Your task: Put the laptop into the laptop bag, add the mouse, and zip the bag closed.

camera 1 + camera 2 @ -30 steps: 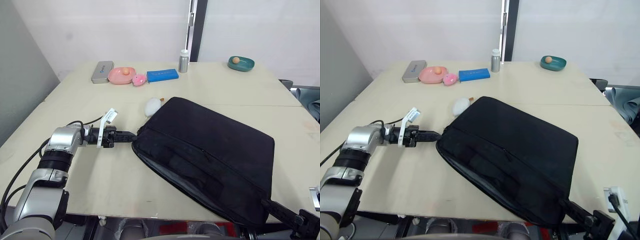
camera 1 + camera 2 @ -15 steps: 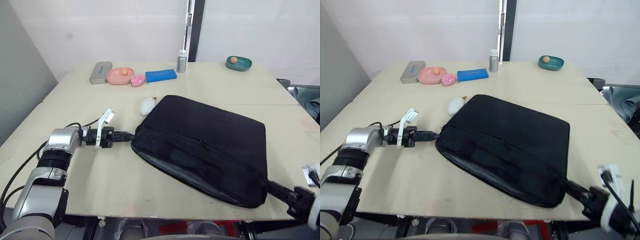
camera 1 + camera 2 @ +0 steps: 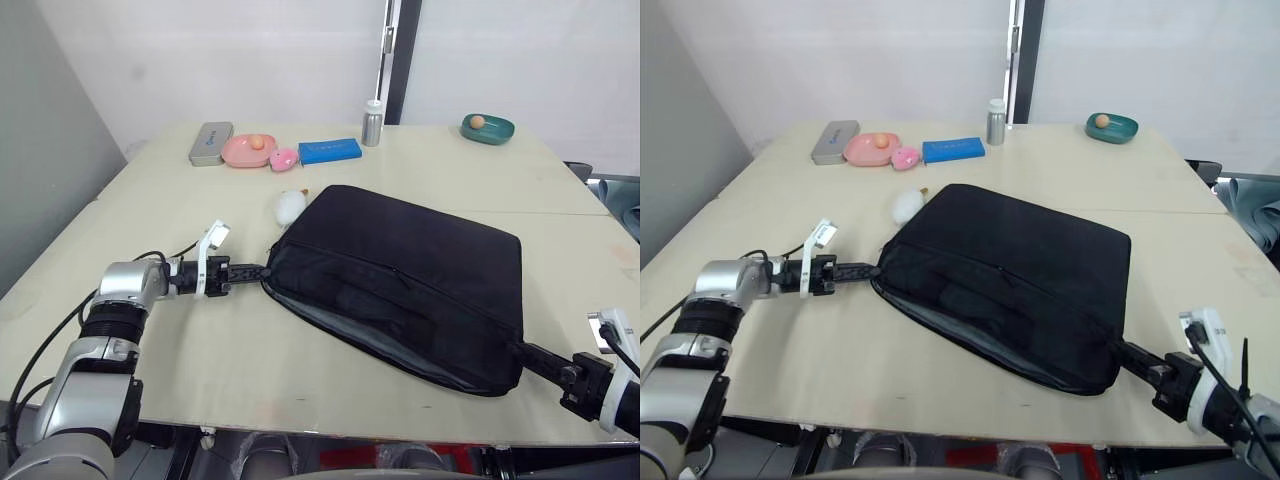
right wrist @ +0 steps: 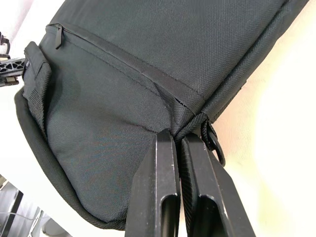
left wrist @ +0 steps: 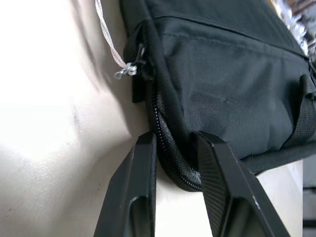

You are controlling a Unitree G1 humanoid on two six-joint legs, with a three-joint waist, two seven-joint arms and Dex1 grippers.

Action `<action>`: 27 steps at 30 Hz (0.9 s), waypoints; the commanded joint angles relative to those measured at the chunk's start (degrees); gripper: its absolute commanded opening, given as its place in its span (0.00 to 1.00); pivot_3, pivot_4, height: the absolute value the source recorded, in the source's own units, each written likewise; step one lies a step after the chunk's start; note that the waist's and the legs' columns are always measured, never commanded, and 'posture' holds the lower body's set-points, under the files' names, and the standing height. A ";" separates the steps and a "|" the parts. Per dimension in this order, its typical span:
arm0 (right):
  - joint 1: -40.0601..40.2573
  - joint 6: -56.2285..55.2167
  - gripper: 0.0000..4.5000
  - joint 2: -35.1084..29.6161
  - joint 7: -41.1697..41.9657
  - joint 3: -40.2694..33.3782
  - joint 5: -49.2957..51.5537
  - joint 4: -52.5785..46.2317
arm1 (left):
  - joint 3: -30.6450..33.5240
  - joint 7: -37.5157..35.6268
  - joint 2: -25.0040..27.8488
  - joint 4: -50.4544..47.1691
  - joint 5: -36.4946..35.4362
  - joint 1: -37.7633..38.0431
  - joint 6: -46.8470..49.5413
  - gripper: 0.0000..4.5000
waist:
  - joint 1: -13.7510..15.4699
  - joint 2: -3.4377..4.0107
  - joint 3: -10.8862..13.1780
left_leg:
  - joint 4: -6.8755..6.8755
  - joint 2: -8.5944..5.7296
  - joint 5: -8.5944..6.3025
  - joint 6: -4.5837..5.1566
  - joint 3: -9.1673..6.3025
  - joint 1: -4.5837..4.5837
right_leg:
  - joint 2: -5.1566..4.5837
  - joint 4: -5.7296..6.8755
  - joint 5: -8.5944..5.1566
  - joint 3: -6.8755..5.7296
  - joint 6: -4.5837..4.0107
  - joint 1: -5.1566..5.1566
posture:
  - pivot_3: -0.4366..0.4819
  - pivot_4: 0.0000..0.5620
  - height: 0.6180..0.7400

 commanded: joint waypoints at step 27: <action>-0.78 -1.23 0.00 2.26 2.08 -0.68 -0.81 -2.35 | -0.31 -2.71 2.25 1.93 -1.62 -4.48 4.51 0.07 | -0.49 0.09 -0.03 | 0.00 0.01 -0.02 0.01 -0.03 0.03 | 0.00 -0.06 0.02 -0.02 0.01 0.07 | 0.48 0.27 1.00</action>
